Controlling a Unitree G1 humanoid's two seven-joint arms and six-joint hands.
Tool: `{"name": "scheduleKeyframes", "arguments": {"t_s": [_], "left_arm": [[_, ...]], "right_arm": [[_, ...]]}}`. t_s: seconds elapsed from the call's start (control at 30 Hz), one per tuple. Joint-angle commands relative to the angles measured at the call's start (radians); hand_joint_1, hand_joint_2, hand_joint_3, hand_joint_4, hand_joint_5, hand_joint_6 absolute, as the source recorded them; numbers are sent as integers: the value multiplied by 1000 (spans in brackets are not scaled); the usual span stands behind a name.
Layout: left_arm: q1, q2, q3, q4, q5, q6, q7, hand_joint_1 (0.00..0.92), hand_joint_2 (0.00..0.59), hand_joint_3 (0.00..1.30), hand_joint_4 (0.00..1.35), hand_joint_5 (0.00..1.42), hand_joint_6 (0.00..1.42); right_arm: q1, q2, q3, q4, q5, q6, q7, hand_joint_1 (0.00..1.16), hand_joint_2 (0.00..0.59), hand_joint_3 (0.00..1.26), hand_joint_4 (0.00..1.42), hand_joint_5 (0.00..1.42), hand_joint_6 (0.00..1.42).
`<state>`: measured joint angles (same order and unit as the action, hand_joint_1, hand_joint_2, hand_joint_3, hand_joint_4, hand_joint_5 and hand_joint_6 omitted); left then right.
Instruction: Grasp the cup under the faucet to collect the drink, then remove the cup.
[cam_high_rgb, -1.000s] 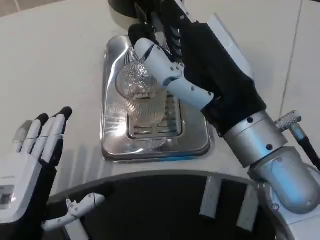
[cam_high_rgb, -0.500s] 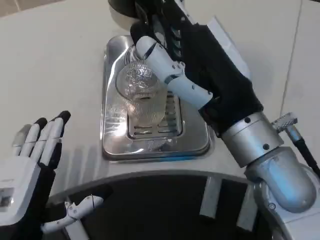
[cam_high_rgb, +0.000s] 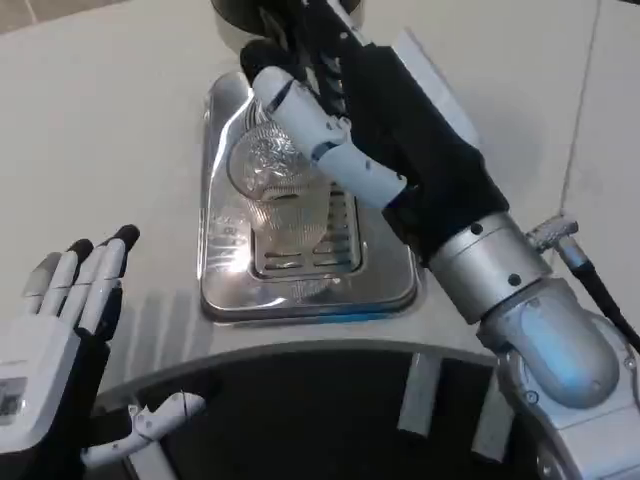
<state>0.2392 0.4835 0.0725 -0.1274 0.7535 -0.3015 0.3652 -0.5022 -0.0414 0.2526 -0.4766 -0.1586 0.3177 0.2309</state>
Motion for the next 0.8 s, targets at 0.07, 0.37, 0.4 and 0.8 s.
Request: {"name": "scheduleKeyframes", "arguments": {"t_s": [0.07, 0.37, 0.4, 0.8], "left_arm": [[6, -5, 1, 16, -6, -8, 15, 205, 125, 0, 0, 0, 0], [8, -12, -2, 19, 2, 1, 18, 1, 65, 0, 0, 0, 0], [8, -13, -2, 21, 2, 2, 18, 0, 66, 0, 0, 0, 0], [-10, -26, -4, 38, -2, 36, 9, 0, 50, 0, 0, 0, 2]], "right_arm": [[-43, -43, 62, -40, -42, 52, 51, 150, 461, 0, 0, 0, 0], [-126, -160, 267, -169, -345, 325, 171, 0, 431, 0, 0, 0, 0], [-133, -172, 290, -181, -384, 348, 192, 0, 432, 0, 0, 0, 0], [-69, -203, 388, -299, -738, 426, 392, 0, 482, 0, 0, 0, 0]]}}
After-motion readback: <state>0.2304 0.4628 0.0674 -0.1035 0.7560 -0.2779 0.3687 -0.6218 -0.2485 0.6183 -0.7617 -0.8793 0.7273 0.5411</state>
